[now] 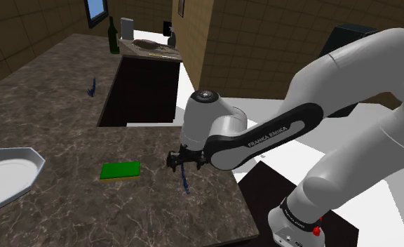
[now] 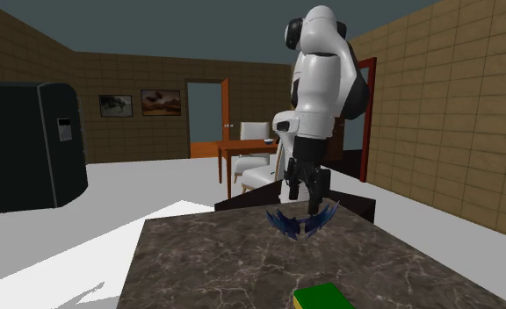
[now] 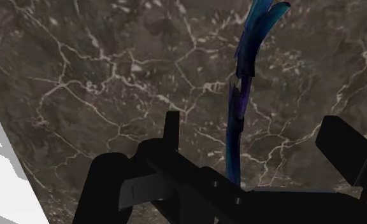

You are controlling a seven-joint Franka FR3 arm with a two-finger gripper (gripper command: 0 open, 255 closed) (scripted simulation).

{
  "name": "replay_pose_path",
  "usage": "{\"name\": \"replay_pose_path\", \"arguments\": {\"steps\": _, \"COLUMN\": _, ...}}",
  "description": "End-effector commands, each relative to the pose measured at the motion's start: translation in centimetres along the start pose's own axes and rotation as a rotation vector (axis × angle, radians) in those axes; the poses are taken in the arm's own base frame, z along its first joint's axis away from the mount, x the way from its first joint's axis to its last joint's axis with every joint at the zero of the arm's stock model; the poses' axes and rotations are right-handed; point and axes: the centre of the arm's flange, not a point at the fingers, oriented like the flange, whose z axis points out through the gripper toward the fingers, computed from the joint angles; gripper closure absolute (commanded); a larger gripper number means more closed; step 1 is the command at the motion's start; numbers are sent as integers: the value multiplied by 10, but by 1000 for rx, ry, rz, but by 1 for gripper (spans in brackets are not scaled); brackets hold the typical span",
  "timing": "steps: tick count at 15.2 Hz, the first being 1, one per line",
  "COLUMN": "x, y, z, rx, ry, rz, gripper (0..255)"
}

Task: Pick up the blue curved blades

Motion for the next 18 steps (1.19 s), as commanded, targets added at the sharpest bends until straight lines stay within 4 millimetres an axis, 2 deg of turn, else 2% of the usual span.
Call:
{"name": "replay_pose_path", "arguments": {"steps": 1, "x": -1, "y": -3, "z": 12, "rx": 2, "ry": -1, "rz": 7, "gripper": 0}}
{"name": "replay_pose_path", "arguments": {"steps": 6, "x": -5, "y": -3, "z": 42, "rx": 2, "ry": -1, "rz": 7, "gripper": 0}}
{"name": "replay_pose_path", "arguments": {"steps": 8, "x": -5, "y": -3, "z": 42, "rx": 2, "ry": -1, "rz": 7, "gripper": 0}}
{"name": "replay_pose_path", "arguments": {"steps": 9, "x": -5, "y": -4, "z": 41, "rx": 1, "ry": -1, "rz": 7, "gripper": 255}}
{"name": "replay_pose_path", "arguments": {"steps": 18, "x": -5, "y": -3, "z": 42, "rx": 2, "ry": -1, "rz": 7, "gripper": 255}}
